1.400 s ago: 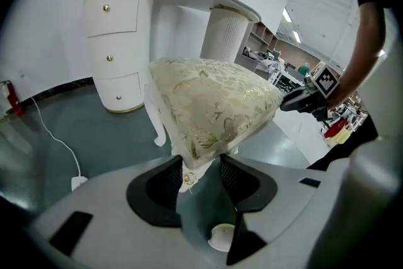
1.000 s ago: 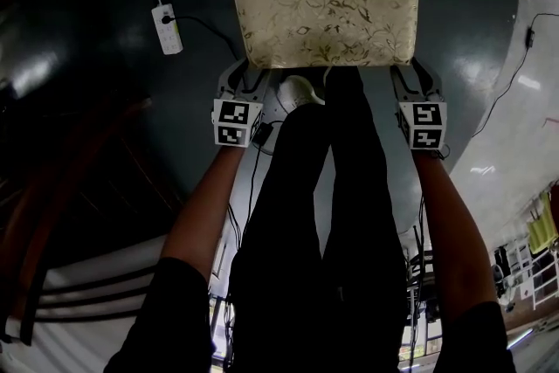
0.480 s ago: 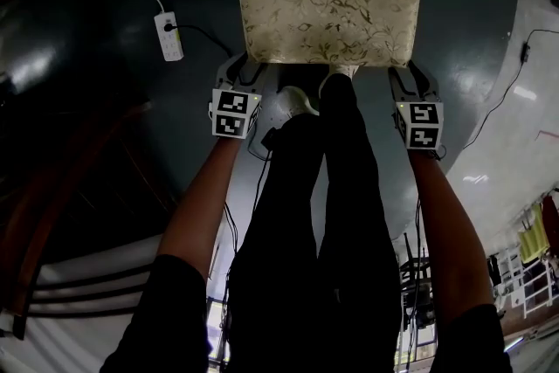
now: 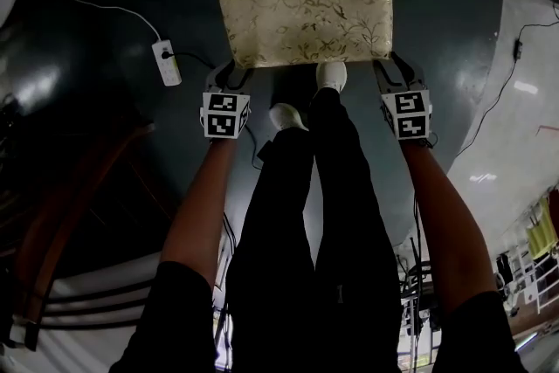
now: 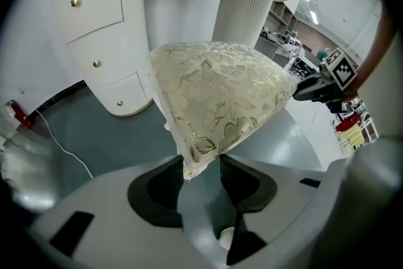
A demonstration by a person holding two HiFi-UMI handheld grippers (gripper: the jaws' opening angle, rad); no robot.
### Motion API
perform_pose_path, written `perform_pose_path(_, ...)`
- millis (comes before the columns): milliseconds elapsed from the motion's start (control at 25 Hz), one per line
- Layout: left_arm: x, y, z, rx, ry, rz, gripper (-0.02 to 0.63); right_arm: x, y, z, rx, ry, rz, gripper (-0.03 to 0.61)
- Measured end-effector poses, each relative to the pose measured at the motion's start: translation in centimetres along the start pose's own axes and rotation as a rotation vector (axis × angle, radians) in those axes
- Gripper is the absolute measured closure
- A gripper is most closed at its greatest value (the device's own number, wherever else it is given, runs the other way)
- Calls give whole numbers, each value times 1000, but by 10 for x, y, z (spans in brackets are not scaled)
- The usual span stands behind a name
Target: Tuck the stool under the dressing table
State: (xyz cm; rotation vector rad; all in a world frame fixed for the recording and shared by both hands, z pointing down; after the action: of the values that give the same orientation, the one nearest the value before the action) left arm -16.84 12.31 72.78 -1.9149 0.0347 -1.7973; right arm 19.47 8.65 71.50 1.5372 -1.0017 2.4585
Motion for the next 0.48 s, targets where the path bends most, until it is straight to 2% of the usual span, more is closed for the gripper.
perform_pose_path(160, 0, 1, 5, -32, 43, -13, 426, -4, 0, 2, -14, 7, -8, 394)
perform_pose_path(480, 3, 3, 4, -16, 47, -51, 426, -1, 0, 0, 39, -28, -13, 399)
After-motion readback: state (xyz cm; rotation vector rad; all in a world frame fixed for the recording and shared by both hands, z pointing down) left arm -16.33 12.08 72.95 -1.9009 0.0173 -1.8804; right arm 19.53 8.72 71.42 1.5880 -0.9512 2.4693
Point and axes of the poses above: the fingertips, and each gripper's own axes: x forward along the fingers, z to its right, y out of its top, the point moved 7 cm from there along -x, backward along the fingers, and after that the axes turned 9 degrees about y, right-handed, at the moved point
